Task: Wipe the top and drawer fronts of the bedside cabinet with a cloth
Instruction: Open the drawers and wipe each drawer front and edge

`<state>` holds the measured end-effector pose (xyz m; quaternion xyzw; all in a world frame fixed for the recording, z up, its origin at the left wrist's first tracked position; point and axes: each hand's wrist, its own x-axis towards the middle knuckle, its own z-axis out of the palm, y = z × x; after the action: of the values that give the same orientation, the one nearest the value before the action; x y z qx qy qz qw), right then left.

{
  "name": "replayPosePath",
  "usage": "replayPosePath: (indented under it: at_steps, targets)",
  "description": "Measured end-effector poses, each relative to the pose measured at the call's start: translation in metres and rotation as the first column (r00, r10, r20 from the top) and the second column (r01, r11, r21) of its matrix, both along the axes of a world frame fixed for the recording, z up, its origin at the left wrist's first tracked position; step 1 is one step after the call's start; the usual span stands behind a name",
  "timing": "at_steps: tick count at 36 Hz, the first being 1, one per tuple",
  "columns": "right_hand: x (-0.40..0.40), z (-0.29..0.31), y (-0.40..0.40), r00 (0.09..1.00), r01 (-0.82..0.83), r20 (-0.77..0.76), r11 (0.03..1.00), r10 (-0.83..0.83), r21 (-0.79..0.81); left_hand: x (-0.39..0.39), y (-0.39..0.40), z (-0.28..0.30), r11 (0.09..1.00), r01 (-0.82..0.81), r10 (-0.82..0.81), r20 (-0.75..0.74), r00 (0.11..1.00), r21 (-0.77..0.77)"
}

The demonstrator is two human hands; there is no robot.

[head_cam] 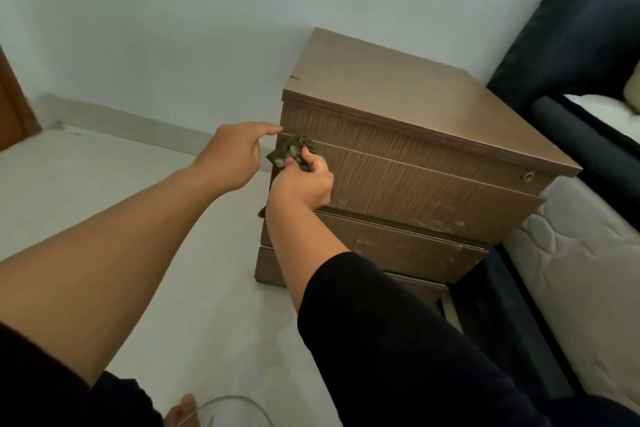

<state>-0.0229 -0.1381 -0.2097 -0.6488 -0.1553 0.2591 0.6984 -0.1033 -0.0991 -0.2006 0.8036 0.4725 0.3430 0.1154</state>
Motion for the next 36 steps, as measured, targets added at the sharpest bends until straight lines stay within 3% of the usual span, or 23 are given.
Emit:
replayPosePath:
  at_steps: [8,10,12,14,17,20,22,24,28,32,36]
  targets:
    - [-0.017,-0.015,0.006,0.966,-0.211,0.137,0.975,0.219,-0.071,-0.019,-0.001,-0.012,0.993,-0.084,0.088,0.049,0.995,-0.081]
    - [-0.017,-0.019,0.002,0.917,-0.32,0.202,0.937,0.343,-0.139,-0.022,-0.004,-0.013,0.991,-0.095,0.102,0.068,0.992,-0.093]
    - [-0.013,-0.024,-0.006,0.809,-0.414,0.366,0.888,0.46,-0.201,-0.026,-0.005,-0.015,0.989,-0.103,0.113,0.094,0.989,-0.105]
    - [-0.006,-0.028,-0.014,0.575,-0.466,0.636,0.845,0.515,-0.263,-0.029,-0.004,-0.017,0.985,-0.113,0.132,0.148,0.98,-0.128]
    - [0.008,-0.029,-0.017,0.026,-0.419,0.889,0.812,0.458,-0.406,-0.031,-0.002,-0.018,0.972,-0.141,0.188,0.264,0.946,-0.186]
    - [0.026,-0.025,-0.015,-0.414,-0.332,0.876,0.855,0.247,-0.398,-0.026,0.0,-0.02,0.955,-0.11,0.221,0.416,0.882,-0.274]
    - [0.04,-0.025,-0.011,-0.604,-0.288,0.786,0.882,0.135,-0.373,-0.019,0.0,-0.023,0.943,-0.034,0.205,0.497,0.843,-0.331]
    - [0.052,-0.025,-0.006,-0.736,-0.211,0.664,0.889,0.13,-0.407,-0.01,-0.003,-0.026,0.931,0.041,0.18,0.553,0.813,-0.362]
    - [0.068,-0.026,0.003,-0.832,-0.149,0.538,0.876,0.139,-0.458,0.007,-0.007,-0.03,0.915,0.147,0.122,0.606,0.786,-0.375]
    - [0.072,-0.028,0.008,-0.83,-0.184,0.549,0.879,0.101,-0.44,0.019,-0.007,-0.036,0.898,0.253,0.055,0.662,0.747,-0.361]
    - [0.076,-0.031,0.009,-0.817,-0.212,0.572,0.885,0.072,-0.415,0.025,-0.009,-0.044,0.906,0.232,0.085,0.691,0.718,-0.353]
